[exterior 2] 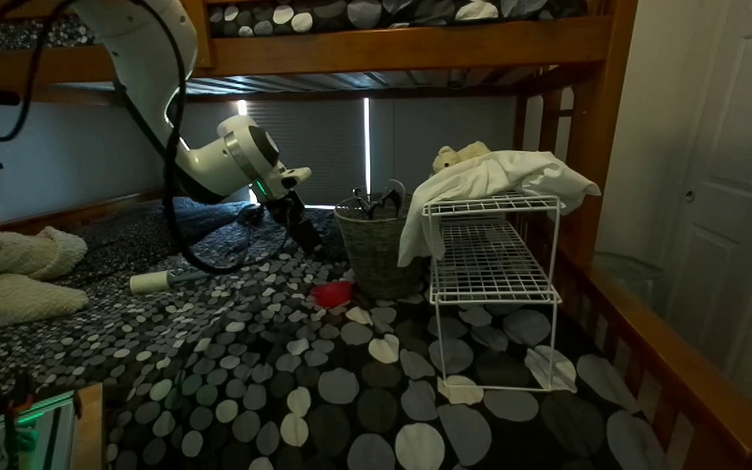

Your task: Move the pink bowl to the left

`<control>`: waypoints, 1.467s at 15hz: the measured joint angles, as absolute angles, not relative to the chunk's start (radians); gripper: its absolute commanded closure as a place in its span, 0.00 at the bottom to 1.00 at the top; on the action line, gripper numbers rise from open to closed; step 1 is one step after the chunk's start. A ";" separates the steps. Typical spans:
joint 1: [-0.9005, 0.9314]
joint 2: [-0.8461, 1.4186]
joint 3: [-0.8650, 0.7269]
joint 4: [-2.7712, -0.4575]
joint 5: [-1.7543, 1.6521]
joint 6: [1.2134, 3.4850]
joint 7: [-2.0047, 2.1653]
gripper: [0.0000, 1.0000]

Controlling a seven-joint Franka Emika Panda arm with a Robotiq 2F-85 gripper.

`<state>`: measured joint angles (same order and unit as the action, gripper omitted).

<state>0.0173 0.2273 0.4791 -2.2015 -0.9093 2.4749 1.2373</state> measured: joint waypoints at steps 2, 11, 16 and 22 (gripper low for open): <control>0.098 0.274 0.408 -2.172 -0.903 2.478 1.237 0.00; 0.274 0.349 0.288 -2.064 -0.893 2.361 1.432 0.00; 0.452 0.621 0.193 -1.799 -0.897 2.295 1.677 0.00; 0.514 0.831 0.149 -1.549 -0.847 2.205 1.706 0.08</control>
